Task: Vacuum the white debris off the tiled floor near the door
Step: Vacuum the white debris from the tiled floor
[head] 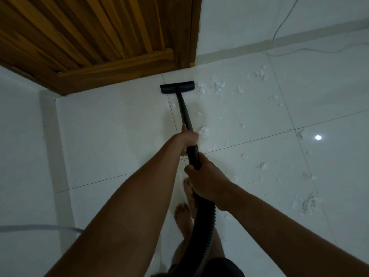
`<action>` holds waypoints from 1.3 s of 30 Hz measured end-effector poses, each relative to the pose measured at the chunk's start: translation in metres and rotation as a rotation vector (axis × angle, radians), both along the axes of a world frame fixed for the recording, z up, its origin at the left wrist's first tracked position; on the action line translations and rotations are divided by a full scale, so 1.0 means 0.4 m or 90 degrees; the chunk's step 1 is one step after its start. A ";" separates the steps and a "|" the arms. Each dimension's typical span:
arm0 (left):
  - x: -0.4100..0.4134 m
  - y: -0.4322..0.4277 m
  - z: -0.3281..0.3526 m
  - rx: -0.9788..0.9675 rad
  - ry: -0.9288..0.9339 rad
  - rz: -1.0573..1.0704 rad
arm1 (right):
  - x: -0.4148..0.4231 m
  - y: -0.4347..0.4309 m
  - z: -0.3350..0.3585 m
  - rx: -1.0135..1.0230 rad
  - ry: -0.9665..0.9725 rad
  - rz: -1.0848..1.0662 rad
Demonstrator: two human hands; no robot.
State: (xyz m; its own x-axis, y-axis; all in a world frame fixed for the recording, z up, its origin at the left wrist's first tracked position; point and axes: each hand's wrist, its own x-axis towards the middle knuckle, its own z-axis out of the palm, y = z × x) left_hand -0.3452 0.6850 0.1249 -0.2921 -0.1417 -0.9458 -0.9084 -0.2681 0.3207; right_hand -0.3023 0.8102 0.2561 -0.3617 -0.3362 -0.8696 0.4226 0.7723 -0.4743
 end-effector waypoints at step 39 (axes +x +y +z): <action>0.440 0.281 -0.171 -0.038 0.012 -0.012 | 0.442 0.299 -0.171 -0.004 -0.049 -0.021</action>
